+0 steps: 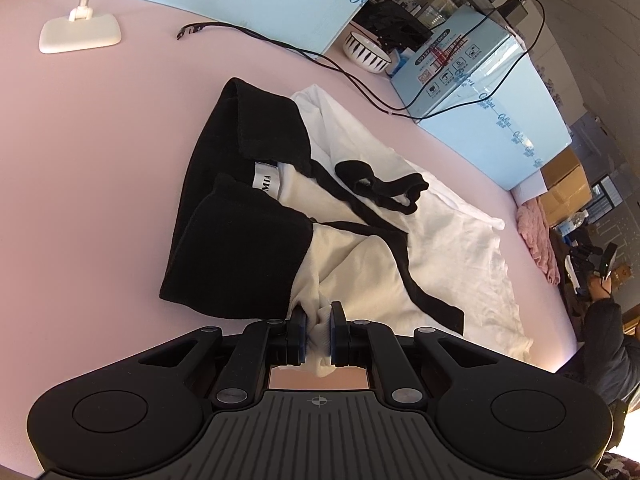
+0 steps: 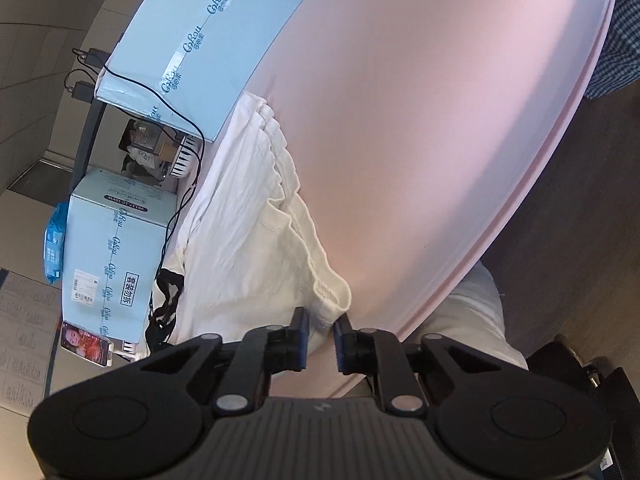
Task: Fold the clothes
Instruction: 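Hold the hem with the left gripper and smooth the side with the right gripper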
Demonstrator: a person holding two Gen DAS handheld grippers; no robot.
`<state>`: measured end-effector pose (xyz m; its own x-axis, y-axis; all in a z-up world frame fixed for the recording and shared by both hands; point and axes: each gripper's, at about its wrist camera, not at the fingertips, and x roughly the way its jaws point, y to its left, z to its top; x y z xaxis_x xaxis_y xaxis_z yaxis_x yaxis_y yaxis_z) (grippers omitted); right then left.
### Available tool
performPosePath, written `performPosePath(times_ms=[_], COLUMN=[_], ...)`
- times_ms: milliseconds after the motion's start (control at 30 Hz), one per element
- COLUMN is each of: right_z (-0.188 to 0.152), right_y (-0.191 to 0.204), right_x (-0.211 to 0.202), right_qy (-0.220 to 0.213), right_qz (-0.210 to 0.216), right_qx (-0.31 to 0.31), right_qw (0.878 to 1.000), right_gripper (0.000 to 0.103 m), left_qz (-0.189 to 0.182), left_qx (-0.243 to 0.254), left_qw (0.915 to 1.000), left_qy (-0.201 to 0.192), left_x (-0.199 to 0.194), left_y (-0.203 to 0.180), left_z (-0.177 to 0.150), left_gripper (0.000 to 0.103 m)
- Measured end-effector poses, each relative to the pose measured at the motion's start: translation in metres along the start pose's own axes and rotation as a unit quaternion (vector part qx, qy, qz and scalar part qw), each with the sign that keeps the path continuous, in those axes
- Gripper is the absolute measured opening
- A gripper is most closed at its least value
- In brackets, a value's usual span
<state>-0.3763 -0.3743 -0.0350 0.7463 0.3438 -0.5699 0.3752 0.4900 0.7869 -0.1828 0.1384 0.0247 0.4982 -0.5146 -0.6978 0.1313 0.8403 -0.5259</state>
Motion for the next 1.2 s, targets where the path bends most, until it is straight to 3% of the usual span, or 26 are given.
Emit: performPosePath(times_ms=[400, 633, 767, 867, 967, 1000, 1033, 1067, 1100, 1133, 1167, 1200], right_z=[0.0, 0.017, 0.047, 0.085, 0.133, 0.147, 0.164, 0.172, 0.176, 0.18, 0.181, 0.18], right_y=[0.036, 0.062, 0.094, 0.124, 0.135, 0.135, 0.134, 0.134, 0.136, 0.138, 0.138, 0.136], right_x=[-0.016, -0.026, -0.021, -0.002, 0.037, 0.053, 0.078, 0.095, 0.106, 0.119, 0.123, 0.121], right_qy=[-0.044, -0.04, -0.067, -0.102, -0.115, -0.121, -0.135, -0.147, -0.152, -0.151, -0.148, -0.147], right_qz=[0.016, 0.077, 0.116, 0.122, 0.119, 0.116, 0.102, 0.076, 0.046, -0.009, -0.034, -0.032], right_qx=[-0.102, -0.118, -0.153, -0.174, -0.125, -0.102, -0.075, -0.071, -0.074, -0.075, -0.068, -0.068], right_qw=[0.994, 0.989, 0.979, 0.972, 0.978, 0.981, 0.983, 0.984, 0.984, 0.986, 0.986, 0.986], right_gripper=[0.006, 0.006, 0.005, 0.005, 0.005, 0.007, 0.014, 0.019, 0.044, 0.071, 0.076, 0.077], left_qz=[-0.006, -0.033, -0.048, -0.071, -0.07, -0.074, -0.076, -0.077, -0.078, -0.07, -0.062, -0.051], left_qx=[-0.001, -0.001, -0.003, -0.019, -0.064, -0.097, -0.119, -0.141, -0.163, -0.183, -0.202, -0.204], left_qw=[1.0, 0.9991, 0.9977, 0.9951, 0.993, 0.9905, 0.9888, 0.9864, 0.9834, 0.9803, 0.9771, 0.9767], left_qy=[0.0, -0.026, -0.047, -0.067, -0.07, -0.063, -0.048, -0.034, -0.021, -0.022, -0.026, -0.042], left_x=[-0.001, -0.02, -0.02, -0.014, 0.013, 0.029, 0.044, 0.059, 0.073, 0.075, 0.076, 0.068], left_y=[0.001, -0.009, -0.016, -0.017, -0.007, 0.001, 0.009, 0.018, 0.026, 0.034, 0.042, 0.048], left_z=[0.0, 0.011, 0.039, 0.078, 0.129, 0.145, 0.158, 0.17, 0.182, 0.185, 0.188, 0.189], left_gripper=[0.01, 0.01, 0.009, 0.009, 0.012, 0.019, 0.037, 0.047, 0.06, 0.064, 0.065, 0.068])
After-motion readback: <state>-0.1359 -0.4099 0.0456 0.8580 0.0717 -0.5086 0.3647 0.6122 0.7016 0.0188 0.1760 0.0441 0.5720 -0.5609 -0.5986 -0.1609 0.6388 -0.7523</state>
